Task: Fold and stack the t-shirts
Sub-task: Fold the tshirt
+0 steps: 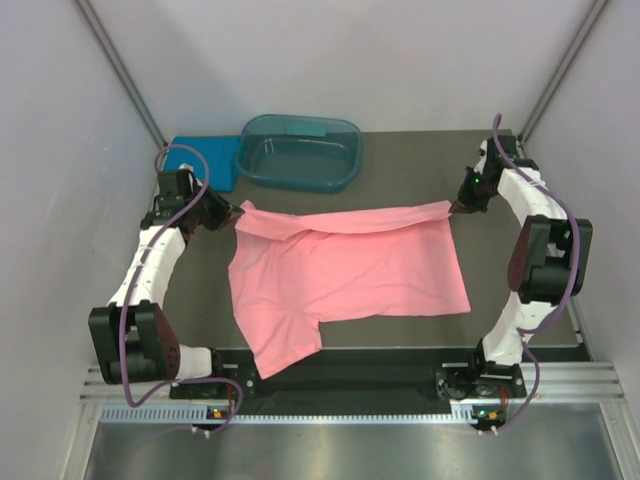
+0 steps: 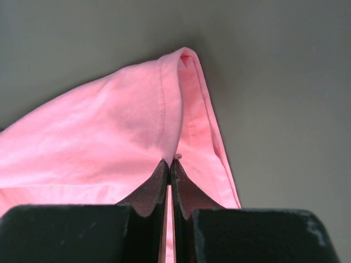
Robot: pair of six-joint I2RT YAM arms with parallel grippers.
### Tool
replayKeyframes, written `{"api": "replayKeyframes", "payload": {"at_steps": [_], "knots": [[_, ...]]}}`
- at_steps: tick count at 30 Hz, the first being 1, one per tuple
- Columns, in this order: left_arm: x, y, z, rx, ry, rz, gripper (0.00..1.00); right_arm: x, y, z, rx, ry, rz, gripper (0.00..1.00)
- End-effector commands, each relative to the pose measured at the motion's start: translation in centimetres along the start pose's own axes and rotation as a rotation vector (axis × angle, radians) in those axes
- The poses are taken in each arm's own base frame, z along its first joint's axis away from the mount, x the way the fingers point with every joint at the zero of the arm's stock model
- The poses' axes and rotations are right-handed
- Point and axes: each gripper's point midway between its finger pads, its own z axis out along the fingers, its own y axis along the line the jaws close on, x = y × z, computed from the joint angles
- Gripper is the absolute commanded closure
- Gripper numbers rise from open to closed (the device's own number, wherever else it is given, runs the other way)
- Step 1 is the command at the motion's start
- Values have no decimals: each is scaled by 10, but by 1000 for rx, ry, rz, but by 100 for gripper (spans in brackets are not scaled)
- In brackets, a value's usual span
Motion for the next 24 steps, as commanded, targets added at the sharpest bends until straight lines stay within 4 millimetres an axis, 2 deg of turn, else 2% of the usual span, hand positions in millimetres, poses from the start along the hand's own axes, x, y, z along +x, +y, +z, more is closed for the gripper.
{"api": "replayKeyframes", "payload": {"at_steps": [1, 6, 13, 16, 20, 21, 23, 24], "knots": [[10, 13, -5, -31, 5, -20, 100, -2, -2, -9, 23, -14, -16, 100], [26, 28, -2, -59, 40, -68, 100, 2, -7, -1, 39, 14, -11, 100], [39, 27, -10, -46, 60, -139, 100, -2, -10, -3, 59, 6, -26, 100], [45, 46, -12, -123, 49, -160, 100, 0, -9, 0, 51, 10, -22, 100], [64, 74, -2, -203, 104, -198, 100, 11, -9, 9, 47, 43, -20, 98], [70, 82, 0, -219, 114, -206, 96, 15, -10, 12, 50, 57, -20, 94], [71, 89, -1, -254, 103, -209, 69, 23, -12, 14, 55, 78, -15, 91], [66, 87, -3, -256, 89, -206, 58, 23, -16, 13, 76, 74, -15, 84]]}}
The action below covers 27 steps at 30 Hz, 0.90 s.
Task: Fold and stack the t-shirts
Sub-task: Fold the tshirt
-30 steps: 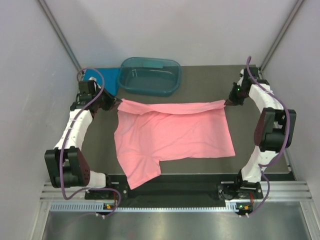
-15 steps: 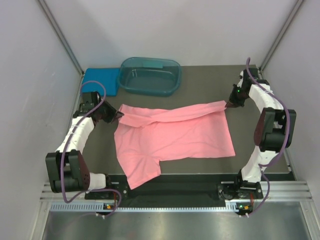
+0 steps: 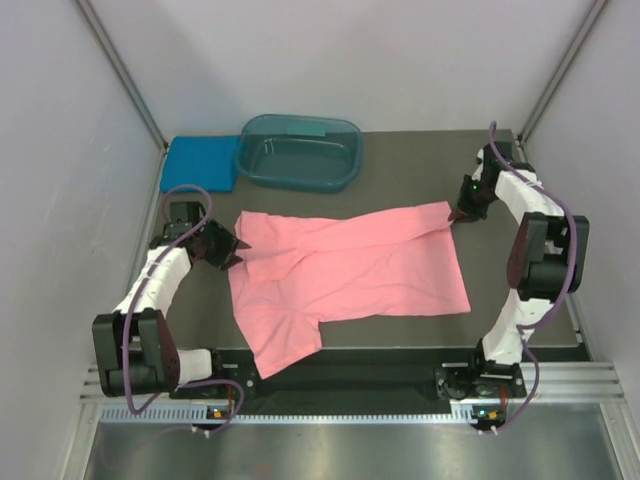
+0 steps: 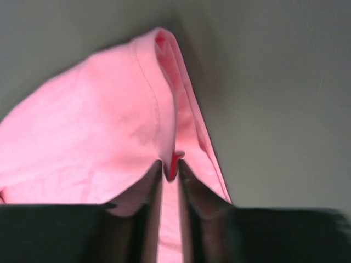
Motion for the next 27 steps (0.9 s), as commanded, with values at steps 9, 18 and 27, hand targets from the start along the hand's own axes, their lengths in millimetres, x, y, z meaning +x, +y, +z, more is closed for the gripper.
{"api": "replayKeyframes", "payload": {"at_steps": [9, 18, 27], "knots": [[-82, -49, -11, 36, -245, 213, 20, -49, 6, 4, 21, -98, -72, 52], [-102, -64, 64, 47, -39, 333, 22, -86, 23, 28, -57, -134, -136, 51], [-94, -51, 98, 53, 58, 345, 29, -75, 19, 50, -71, -73, -149, 50]]}}
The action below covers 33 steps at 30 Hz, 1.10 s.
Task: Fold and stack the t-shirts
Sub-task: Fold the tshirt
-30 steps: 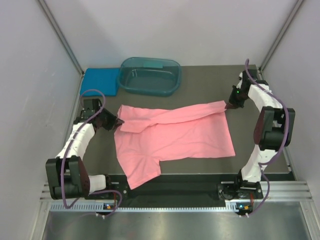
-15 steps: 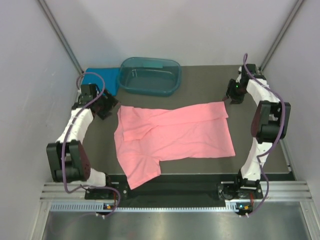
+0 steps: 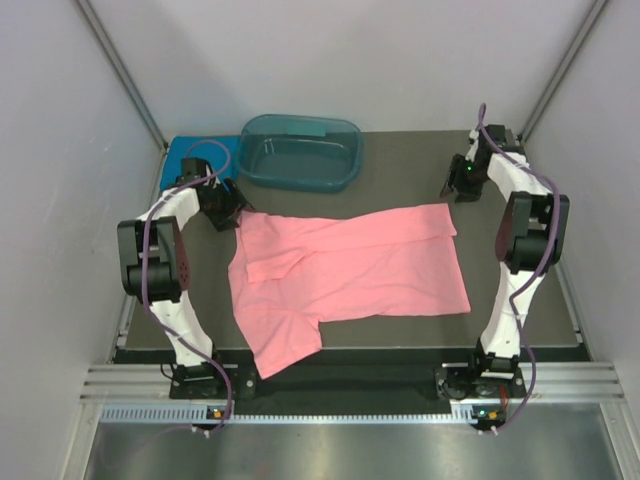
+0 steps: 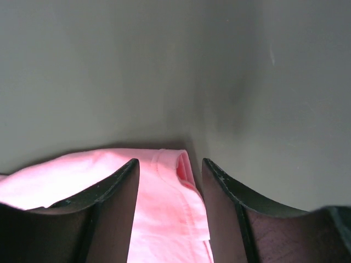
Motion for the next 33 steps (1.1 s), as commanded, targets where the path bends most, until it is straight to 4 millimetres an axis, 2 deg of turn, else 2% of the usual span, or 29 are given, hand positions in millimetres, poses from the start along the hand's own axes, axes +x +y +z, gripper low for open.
{"api": "replayKeyframes", "payload": {"at_steps": [1, 3, 5, 6, 9, 10, 14, 16, 17, 18, 19, 23, 27, 28, 29, 30, 33], "knots": [[-11, -15, -4, 76, -11, 45, 30, -5, 9, 2, -45, -13, -41, 50], [-10, -15, 4, 83, 4, 38, 30, 2, 10, 8, -64, 5, -41, 50], [-8, -8, 13, 63, 24, 24, 35, 5, 12, 12, -80, 13, -41, 51], [-13, -9, 14, 55, 19, 30, 42, 6, 13, 13, -87, 16, -38, 51], [-13, -1, 24, 20, 45, 14, 51, 11, 13, 20, -89, 30, -29, 53], [-14, 3, 26, 1, 48, 9, 62, 13, 14, 21, -89, 38, -28, 54], [-16, 10, 30, -32, 45, 5, 79, 22, 16, 28, -97, 56, -11, 64], [-19, 12, 30, -42, 39, 4, 84, 20, 19, 30, -105, 42, 13, 71], [-21, 13, 29, -44, 34, 4, 92, 20, 19, 32, -106, 40, 25, 75], [-25, 14, 28, -51, 24, 5, 96, 18, 18, 33, -97, 33, 49, 91], [-27, 17, 27, -64, 16, 4, 100, 15, 17, 34, -87, 23, 61, 100], [-43, 26, 21, -94, -42, -7, 100, -2, 11, 31, -29, -49, 111, 100], [-54, 28, 21, -80, -64, -15, 100, -12, 17, 30, -48, -73, 128, 100], [-53, 27, 24, -82, -58, -15, 88, -10, 17, 30, -46, -58, 130, 96], [-55, 26, 21, -85, -57, -25, 65, -8, 17, 29, -45, -39, 127, 82], [-55, 26, 20, -88, -61, -27, 51, -5, 16, 28, -39, -29, 125, 74], [-53, 20, 5, -92, -69, -26, 26, 0, 8, 11, 14, -26, 93, 58]]}}
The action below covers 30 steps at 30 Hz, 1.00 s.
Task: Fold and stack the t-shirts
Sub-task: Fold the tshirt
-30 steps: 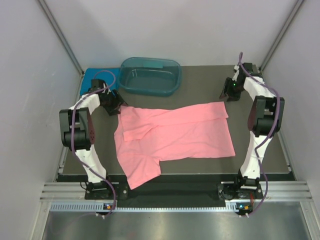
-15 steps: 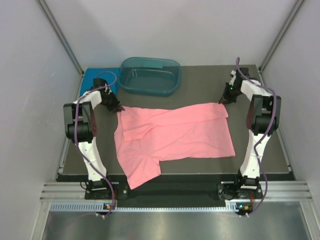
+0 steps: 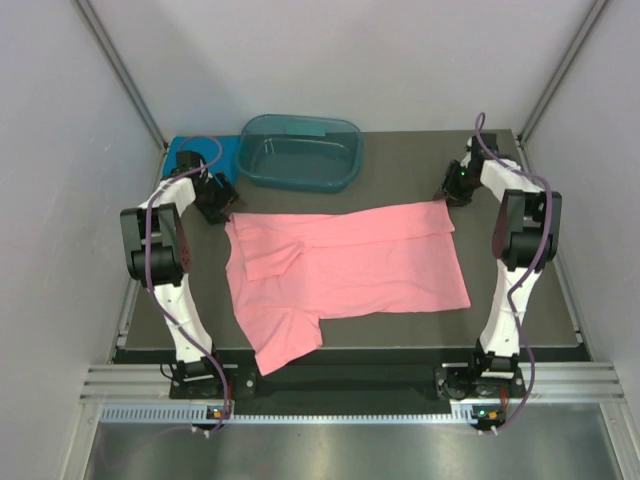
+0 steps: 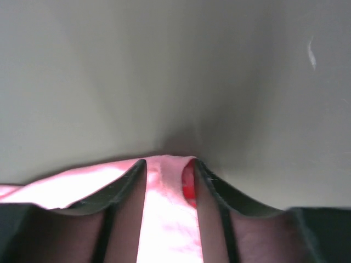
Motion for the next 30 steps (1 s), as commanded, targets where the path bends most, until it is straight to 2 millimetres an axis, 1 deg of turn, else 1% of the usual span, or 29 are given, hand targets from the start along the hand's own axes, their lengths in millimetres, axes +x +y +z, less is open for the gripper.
{"api": "replayKeyframes", "payload": {"at_steps": [1, 2, 3, 4, 5, 6, 7, 8, 9, 10, 11, 12, 13, 14, 15, 16, 18, 19, 20, 21, 22, 23, 24, 25, 26, 27, 28, 29, 30], "knots": [[-17, -11, -34, -6, -80, 16, 25, -10, -1, -28, 69, -46, -59, 55], [-13, -10, -38, -11, -78, 17, 25, -7, -4, -42, 94, -49, -83, 52], [-8, -9, -44, -17, -75, 19, 24, -7, -13, -48, 146, -60, -90, 48], [-9, -14, -59, -12, -98, 28, 24, -4, -16, -54, 166, -57, -96, 46], [1, -10, -62, -32, -88, 30, 24, -1, -18, -62, 175, -57, -110, 45], [7, -10, -68, -32, -86, 35, 25, 4, -21, -67, 190, -44, -110, 45], [14, -14, -83, -22, -91, 40, 29, 8, -22, -70, 193, -39, -108, 45], [33, -10, -82, -23, -53, 33, 31, 17, -25, -75, 197, -31, -103, 44], [42, -11, -86, -9, -44, 28, 33, 18, -26, -77, 190, -42, -98, 44], [49, -15, -98, 10, -56, 35, 35, 29, -30, -75, 193, -23, -92, 44], [70, -12, -96, 20, -9, 38, 45, 29, -28, -79, 177, -33, -97, 44], [77, -17, -103, 48, -8, 42, 49, 30, -28, -79, 169, -39, -99, 45], [92, -12, -99, 50, 24, 36, 51, 37, -29, -77, 159, -25, -99, 46], [99, -12, -100, 59, 41, 32, 56, 40, -23, -78, 123, -18, -98, 47], [104, -13, -102, 73, 54, 30, 58, 42, -20, -79, 100, -15, -91, 49], [112, -9, -100, 68, 72, 24, 59, 45, -16, -81, 80, -15, -80, 50], [120, -8, -99, 78, 93, 7, 58, 52, -3, -83, 28, -13, -79, 53], [126, -6, -98, 79, 110, -1, 57, 59, -1, -82, 14, -4, -76, 53], [128, -6, -96, 80, 118, -15, 57, 62, 8, -88, -24, -5, -78, 54], [132, -7, -95, 90, 136, -22, 56, 69, 16, -88, -48, 6, -88, 54], [136, -5, -93, 91, 149, -32, 56, 79, 20, -87, -64, 26, -88, 54], [137, -7, -93, 103, 156, -35, 55, 81, 38, -92, -131, 12, -113, 54], [136, -10, -93, 122, 147, -29, 55, 96, 61, -90, -186, 38, -161, 53], [136, -11, -93, 129, 148, -26, 54, 106, 75, -91, -224, 49, -170, 53], [135, -13, -95, 135, 139, -19, 51, 114, 95, -90, -289, 60, -202, 52], [133, -14, -96, 141, 132, -14, 48, 133, 124, -89, -351, 85, -258, 51], [132, -14, -96, 134, 131, -12, 39, 147, 139, -87, -393, 103, -280, 50], [132, -12, -96, 124, 131, -7, 36, 160, 156, -86, -441, 133, -273, 49], [133, -9, -94, 105, 137, -6, 34, 177, 186, -84, -508, 135, -326, 49]]}}
